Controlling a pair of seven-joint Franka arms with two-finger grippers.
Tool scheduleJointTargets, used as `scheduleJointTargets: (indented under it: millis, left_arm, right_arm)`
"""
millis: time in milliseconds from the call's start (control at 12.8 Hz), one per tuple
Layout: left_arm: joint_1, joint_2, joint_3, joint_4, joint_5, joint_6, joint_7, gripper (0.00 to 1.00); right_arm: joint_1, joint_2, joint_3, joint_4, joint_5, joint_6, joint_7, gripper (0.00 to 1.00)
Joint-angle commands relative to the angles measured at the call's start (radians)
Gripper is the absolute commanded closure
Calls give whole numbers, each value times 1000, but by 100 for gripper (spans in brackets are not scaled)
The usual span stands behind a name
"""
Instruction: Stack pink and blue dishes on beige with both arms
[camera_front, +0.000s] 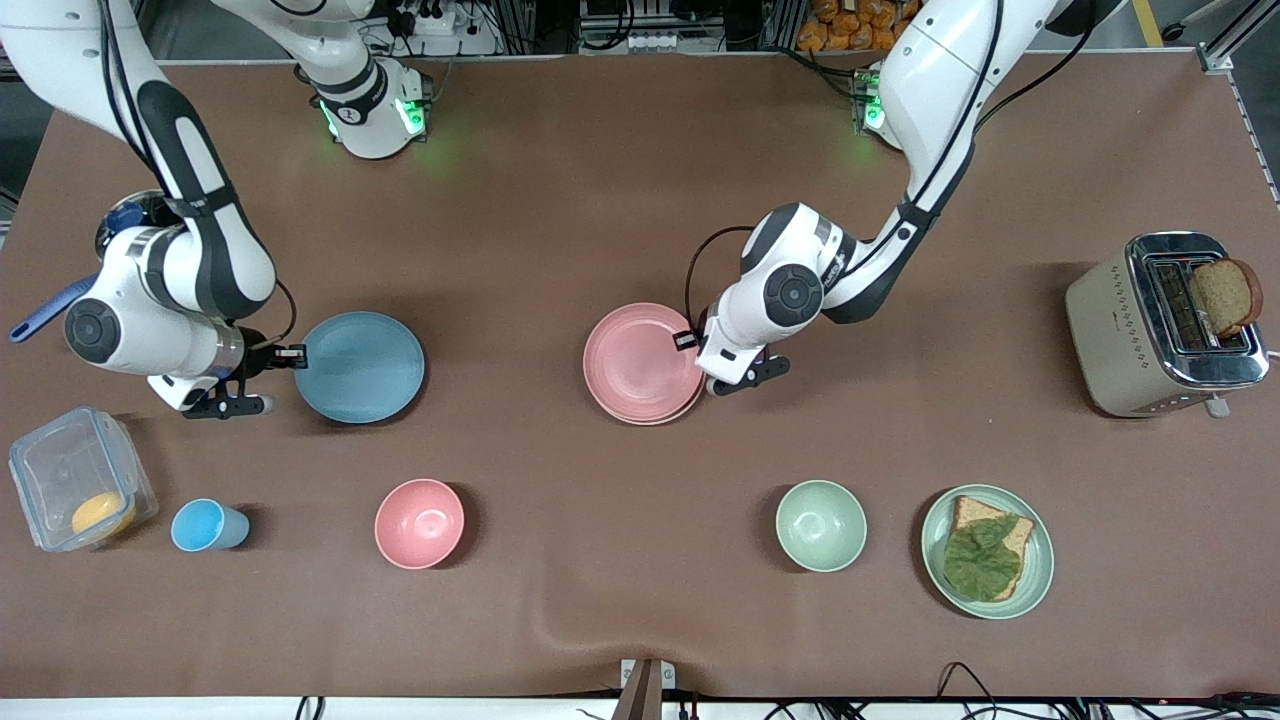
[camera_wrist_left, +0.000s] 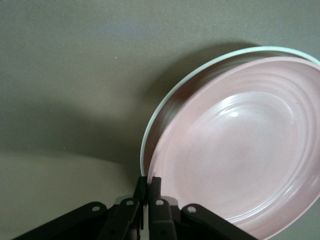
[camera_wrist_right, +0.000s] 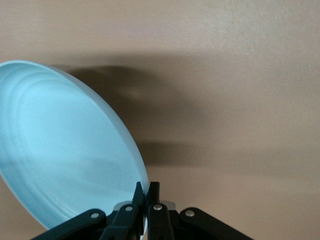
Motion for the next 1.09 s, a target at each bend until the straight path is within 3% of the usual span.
scheduleJointTargets:
  millis: [0, 234, 389, 623, 1012]
  left_arm:
    - [-12, 14, 10, 19, -3, 7, -48, 1]
    - [5, -13, 11, 42, 20, 1, -62, 0]
    - [28, -94, 34, 42, 47, -34, -60, 0]
    - [159, -270, 37, 44, 191, -218, -53, 0]
    - [340, -511, 40, 45, 215, -465, 134, 0]
  right_arm:
    - [23, -57, -1, 22, 7, -88, -4, 100]
    - [56, -90, 1, 78, 28, -201, 9, 100]
    - [79, -85, 1, 87, 99, -196, 6, 100]
    - [185, -68, -4, 111, 296, -164, 11, 100]
    - [322, -4, -2, 111, 448, -67, 167, 100]
